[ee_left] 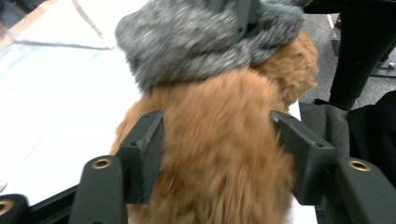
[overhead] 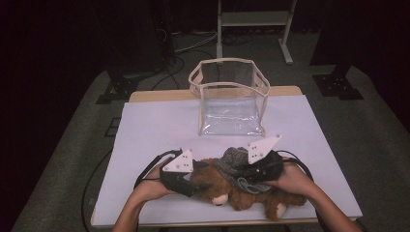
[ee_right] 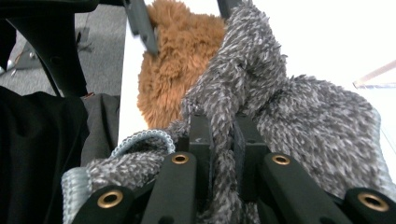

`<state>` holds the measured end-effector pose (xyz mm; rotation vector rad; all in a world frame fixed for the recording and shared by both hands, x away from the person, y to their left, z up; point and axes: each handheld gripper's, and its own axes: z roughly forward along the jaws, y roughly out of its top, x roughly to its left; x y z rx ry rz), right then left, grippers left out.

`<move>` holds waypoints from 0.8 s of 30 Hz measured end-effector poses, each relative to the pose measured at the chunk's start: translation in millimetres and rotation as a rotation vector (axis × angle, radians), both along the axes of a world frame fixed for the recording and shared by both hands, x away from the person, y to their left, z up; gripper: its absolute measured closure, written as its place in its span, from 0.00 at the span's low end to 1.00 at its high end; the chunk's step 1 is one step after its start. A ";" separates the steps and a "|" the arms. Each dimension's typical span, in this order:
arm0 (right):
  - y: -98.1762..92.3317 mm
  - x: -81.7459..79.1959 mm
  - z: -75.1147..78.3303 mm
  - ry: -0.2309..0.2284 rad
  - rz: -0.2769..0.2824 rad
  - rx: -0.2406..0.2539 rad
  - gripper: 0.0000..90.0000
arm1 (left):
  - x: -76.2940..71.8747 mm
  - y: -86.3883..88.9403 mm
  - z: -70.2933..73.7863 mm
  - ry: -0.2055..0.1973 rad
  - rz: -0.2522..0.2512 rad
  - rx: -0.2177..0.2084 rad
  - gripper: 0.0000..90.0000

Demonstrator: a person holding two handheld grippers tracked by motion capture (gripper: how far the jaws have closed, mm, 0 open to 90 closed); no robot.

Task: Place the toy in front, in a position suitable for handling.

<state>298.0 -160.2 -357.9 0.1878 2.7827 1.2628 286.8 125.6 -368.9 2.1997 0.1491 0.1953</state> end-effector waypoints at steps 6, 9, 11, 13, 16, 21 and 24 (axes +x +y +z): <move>5.6 -3.2 3.4 -0.018 0.011 -0.025 0.88 | 1.1 2.4 -7.6 0.012 -0.019 0.003 0.55; 19.7 -2.7 10.9 -0.035 0.034 -0.036 0.88 | 3.0 1.7 -10.9 0.016 -0.024 -0.014 0.59; 29.0 -0.6 15.1 -0.038 0.052 -0.034 0.88 | 3.2 1.4 -11.8 0.016 -0.025 -0.019 0.59; 38.1 1.2 18.0 -0.040 0.067 -0.012 0.88 | 2.6 0.8 -11.6 0.012 -0.026 -0.020 0.59; 49.5 1.7 18.2 -0.023 0.085 0.017 0.88 | 1.3 -1.0 -12.1 0.015 -0.033 -0.018 0.59; 50.9 1.6 16.1 -0.029 0.098 -0.016 0.88 | 0.0 -0.1 -13.3 0.029 -0.037 -0.024 0.58; 36.4 3.8 16.3 -0.033 0.082 -0.074 0.88 | -0.1 -0.6 -12.9 0.029 -0.034 -0.022 0.58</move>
